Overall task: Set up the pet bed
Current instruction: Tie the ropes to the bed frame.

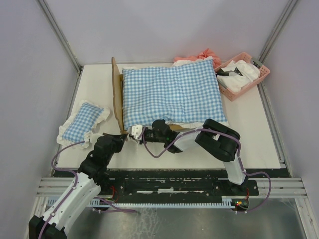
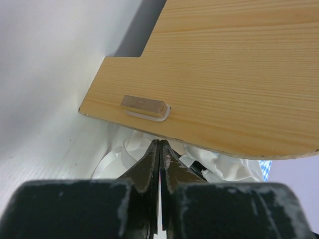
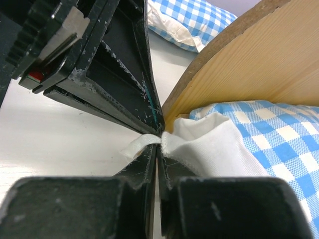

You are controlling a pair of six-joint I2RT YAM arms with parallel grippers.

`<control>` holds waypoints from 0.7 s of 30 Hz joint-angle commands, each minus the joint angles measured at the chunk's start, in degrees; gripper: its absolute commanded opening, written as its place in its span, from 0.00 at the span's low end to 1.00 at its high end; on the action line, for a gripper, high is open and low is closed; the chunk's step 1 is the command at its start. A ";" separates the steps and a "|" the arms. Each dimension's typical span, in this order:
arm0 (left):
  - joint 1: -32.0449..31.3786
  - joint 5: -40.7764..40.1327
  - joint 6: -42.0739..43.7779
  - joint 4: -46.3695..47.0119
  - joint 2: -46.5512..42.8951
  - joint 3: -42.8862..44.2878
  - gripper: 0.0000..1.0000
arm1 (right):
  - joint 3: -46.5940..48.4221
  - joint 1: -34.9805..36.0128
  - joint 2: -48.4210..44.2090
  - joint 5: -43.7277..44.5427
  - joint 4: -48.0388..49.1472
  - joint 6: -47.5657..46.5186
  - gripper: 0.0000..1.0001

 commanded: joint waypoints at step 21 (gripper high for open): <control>0.02 -2.50 -1.24 0.18 -1.35 1.24 0.03 | -0.81 0.43 0.71 1.04 1.11 -0.27 0.28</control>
